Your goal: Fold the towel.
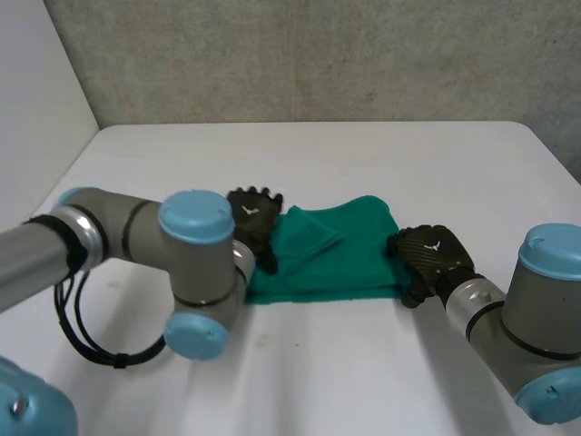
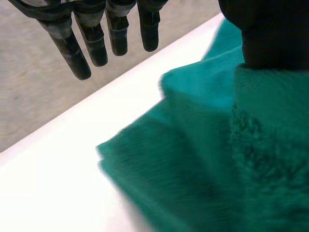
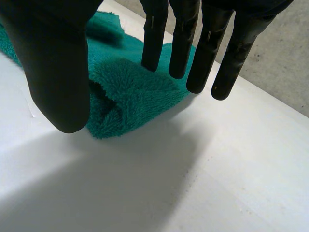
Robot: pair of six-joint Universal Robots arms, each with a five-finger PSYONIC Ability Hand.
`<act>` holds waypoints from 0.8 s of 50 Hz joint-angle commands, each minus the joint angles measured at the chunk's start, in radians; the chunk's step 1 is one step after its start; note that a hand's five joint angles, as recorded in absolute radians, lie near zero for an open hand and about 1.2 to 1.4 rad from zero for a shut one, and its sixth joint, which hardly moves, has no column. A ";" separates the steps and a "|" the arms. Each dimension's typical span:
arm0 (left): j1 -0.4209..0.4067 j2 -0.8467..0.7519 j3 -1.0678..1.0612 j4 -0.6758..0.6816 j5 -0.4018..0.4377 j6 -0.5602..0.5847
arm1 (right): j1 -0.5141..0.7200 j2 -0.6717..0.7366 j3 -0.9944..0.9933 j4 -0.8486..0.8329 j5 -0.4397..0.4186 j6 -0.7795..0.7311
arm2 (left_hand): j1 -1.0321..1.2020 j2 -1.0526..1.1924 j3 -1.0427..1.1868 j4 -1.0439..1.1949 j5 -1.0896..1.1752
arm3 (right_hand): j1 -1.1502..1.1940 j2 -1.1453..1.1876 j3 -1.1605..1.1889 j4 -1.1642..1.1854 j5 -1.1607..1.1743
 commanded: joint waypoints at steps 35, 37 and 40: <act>0.038 0.190 -0.189 0.004 -0.160 0.060 | 0.003 0.034 -0.017 -0.040 -0.006 0.023 | -0.020 -0.022 -0.023 -0.020 -0.012 | 0.519 0.435 0.432 0.435 0.453; 0.036 0.199 -0.198 0.004 -0.160 0.060 | 0.004 0.035 -0.021 -0.043 -0.005 0.026 | -0.020 -0.022 -0.023 -0.020 -0.012 | 0.718 0.634 0.631 0.634 0.652; 0.038 0.207 -0.207 0.004 -0.161 0.060 | -0.005 0.040 -0.031 -0.054 0.012 0.034 | -0.023 -0.025 -0.026 -0.023 -0.015 | 0.921 0.837 0.833 0.837 0.855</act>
